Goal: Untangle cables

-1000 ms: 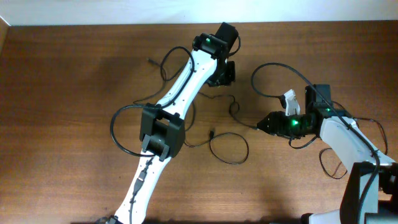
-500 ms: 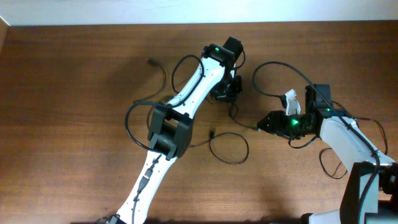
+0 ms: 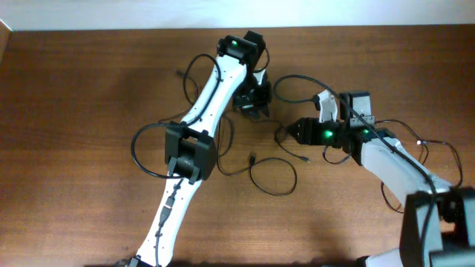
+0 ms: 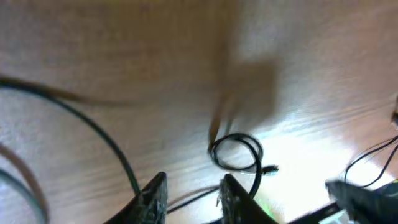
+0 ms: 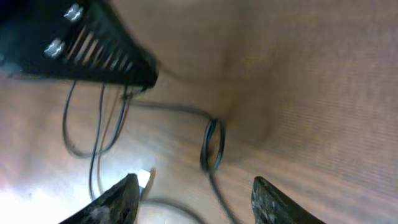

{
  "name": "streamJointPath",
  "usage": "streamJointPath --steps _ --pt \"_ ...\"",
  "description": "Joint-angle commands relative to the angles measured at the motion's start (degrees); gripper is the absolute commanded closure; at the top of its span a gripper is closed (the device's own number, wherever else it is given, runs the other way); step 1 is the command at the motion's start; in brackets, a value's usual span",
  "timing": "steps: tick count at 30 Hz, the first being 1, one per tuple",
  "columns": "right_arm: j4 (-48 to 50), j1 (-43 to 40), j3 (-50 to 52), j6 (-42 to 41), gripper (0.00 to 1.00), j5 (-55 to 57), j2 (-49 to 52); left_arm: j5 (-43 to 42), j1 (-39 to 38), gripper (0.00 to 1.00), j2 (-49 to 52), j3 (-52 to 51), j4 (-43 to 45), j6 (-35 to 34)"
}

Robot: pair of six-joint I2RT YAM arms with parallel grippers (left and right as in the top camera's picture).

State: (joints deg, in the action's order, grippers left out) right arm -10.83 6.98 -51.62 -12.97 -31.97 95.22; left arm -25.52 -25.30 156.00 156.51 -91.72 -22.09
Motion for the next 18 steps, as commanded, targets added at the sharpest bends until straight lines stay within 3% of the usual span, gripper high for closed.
streamJointPath --steps 1,6,13,14,16,18 --pt "3.5 0.5 -0.3 -3.5 0.43 1.6 5.6 -1.4 -0.6 0.68 0.2 0.7 -1.3 0.6" --pt "5.7 0.6 -0.3 -6.2 0.58 -2.6 11.6 -3.4 -0.7 0.63 0.2 0.7 -4.7 4.7" --pt "7.0 3.5 -0.3 -7.5 0.66 1.1 12.2 -4.3 -0.6 0.65 0.2 0.7 -5.0 4.9" --pt "7.2 4.0 -0.3 -7.5 0.70 1.9 12.2 -5.1 -0.5 0.65 0.2 0.7 -5.0 4.9" --pt "7.4 4.7 -0.3 -7.5 0.96 3.3 12.2 -7.2 -0.5 0.64 0.2 0.7 -5.0 4.9" --pt "9.1 4.5 -0.3 -7.5 0.96 2.2 12.1 -11.0 -0.4 0.63 0.2 0.7 -5.0 4.9"
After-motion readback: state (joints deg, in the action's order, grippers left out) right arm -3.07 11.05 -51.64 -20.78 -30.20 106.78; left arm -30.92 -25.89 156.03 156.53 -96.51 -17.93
